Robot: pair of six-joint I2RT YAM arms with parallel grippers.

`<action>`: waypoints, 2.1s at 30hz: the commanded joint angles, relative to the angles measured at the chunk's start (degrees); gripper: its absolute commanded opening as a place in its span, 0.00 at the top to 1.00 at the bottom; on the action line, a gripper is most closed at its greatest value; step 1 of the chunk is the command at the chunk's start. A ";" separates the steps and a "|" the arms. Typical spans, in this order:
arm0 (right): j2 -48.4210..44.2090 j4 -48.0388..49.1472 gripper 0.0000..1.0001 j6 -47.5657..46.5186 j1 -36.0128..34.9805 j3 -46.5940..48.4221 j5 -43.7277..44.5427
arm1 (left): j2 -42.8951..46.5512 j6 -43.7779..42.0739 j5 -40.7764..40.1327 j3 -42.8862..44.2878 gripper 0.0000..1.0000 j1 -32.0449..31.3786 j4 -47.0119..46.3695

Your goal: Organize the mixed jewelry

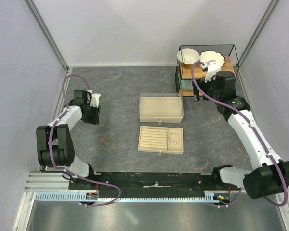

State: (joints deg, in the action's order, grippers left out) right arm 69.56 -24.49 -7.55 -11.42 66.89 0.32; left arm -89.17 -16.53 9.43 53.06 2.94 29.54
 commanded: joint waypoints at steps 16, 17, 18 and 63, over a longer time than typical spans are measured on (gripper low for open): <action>-0.30 1.64 0.02 -0.36 -0.18 0.08 1.00 | 0.84 -2.28 7.79 0.38 0.62 3.83 0.26; -0.21 1.73 0.02 -0.27 -0.18 0.08 0.91 | 0.66 -2.10 8.40 0.55 0.62 3.83 0.26; -0.13 1.73 0.02 -0.27 -0.09 -0.01 0.91 | 0.31 -2.01 8.67 0.56 0.62 3.74 0.17; -2.50 2.52 0.02 -1.24 -0.18 -3.00 2.85 | -6.02 1.33 5.95 0.82 0.64 -0.04 -3.61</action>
State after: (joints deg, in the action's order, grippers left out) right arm 68.29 -23.81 -8.58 -11.42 64.14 2.44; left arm -94.15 -16.93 16.08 53.08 3.03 28.08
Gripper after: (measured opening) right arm 0.982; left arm 0.363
